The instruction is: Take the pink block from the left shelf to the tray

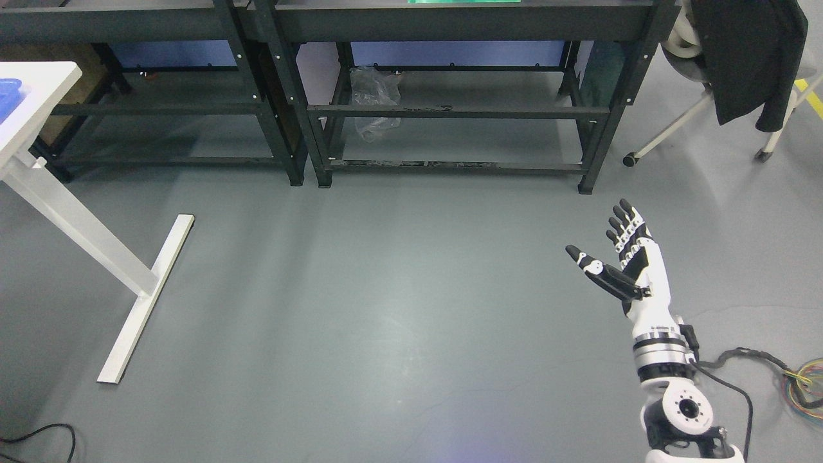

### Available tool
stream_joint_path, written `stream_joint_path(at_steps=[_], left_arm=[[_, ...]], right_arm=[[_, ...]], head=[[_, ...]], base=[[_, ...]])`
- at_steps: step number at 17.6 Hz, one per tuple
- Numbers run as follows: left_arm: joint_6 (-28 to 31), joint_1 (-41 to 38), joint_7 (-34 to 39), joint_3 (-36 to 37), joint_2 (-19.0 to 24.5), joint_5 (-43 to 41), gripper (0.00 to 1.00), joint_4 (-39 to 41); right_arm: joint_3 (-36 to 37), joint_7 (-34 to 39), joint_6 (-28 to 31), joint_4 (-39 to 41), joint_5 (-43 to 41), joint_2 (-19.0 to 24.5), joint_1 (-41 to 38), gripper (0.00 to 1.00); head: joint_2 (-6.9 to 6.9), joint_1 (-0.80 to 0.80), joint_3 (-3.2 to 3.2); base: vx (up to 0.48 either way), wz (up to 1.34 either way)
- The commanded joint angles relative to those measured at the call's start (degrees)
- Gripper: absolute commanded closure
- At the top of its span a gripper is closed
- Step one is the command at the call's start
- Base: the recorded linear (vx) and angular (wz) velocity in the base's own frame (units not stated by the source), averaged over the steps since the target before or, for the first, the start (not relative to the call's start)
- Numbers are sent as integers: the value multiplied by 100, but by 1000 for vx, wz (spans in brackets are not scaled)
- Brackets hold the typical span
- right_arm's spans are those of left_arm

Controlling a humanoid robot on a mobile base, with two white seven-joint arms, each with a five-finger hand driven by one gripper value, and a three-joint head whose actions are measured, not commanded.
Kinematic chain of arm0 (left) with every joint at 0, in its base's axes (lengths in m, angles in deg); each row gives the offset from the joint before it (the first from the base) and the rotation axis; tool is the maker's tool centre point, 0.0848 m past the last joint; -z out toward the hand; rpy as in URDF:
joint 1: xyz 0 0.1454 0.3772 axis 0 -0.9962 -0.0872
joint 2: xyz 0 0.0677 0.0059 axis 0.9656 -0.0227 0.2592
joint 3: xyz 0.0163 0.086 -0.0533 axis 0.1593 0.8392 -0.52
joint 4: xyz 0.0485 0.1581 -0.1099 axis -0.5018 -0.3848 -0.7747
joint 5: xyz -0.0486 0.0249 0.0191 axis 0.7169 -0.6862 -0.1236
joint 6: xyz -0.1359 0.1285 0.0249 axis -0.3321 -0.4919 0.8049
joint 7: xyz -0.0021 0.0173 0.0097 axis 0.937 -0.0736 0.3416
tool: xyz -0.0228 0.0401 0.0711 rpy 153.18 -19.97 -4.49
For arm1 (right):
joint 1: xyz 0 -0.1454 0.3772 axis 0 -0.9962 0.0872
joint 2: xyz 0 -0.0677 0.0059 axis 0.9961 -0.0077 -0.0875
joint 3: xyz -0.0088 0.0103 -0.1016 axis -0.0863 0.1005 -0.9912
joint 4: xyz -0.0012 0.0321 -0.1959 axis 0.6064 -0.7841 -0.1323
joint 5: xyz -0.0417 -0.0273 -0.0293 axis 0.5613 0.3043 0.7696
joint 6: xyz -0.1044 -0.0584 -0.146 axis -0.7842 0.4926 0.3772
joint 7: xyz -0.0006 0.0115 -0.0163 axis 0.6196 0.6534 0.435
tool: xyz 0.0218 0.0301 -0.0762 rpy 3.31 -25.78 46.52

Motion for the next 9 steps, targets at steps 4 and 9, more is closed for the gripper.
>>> stream_joint_path(at_steps=[4,9], left_arm=[[-2,167,4,0,100,0,0,100],[-2,167,4,0,100,0,0,100]], right_arm=[[54,1,-53,-1,-2,-100,-55,0],[80,1,-53,-1,-63,-100,-55,0]], head=[[0,0,0],[0,0,0]], base=[[0,0],[0,0]])
